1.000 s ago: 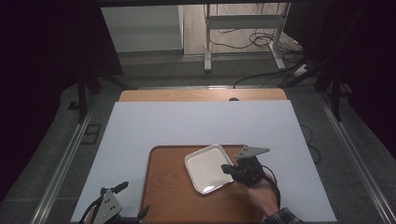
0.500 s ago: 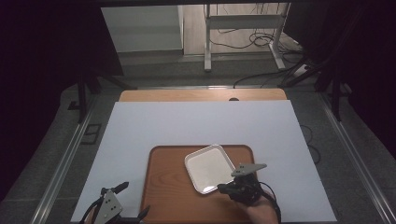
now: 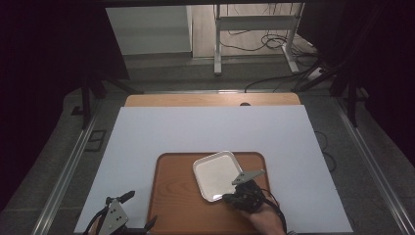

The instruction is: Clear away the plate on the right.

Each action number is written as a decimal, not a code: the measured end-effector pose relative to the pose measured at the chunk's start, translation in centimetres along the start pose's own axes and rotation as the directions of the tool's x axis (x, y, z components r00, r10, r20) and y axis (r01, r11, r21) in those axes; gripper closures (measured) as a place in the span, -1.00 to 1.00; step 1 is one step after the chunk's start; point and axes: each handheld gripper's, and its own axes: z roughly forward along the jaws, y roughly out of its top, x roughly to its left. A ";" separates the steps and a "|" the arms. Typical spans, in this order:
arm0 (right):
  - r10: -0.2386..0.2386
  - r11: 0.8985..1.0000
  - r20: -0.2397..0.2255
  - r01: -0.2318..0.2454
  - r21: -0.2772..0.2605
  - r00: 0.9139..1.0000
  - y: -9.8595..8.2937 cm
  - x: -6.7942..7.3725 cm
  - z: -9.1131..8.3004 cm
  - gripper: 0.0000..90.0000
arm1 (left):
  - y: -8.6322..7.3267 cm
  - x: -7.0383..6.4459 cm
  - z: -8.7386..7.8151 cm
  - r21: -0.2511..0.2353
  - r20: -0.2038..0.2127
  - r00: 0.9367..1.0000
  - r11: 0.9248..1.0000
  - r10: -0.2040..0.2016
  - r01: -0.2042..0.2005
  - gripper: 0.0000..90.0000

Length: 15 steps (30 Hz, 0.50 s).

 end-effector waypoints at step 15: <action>-0.054 0.999 0.001 0.054 0.000 0.999 1.1 0.7 1.4 0.96 | 0.0 0.0 0.0 0.001 0.000 1.000 1.000 -0.001 0.001 -0.92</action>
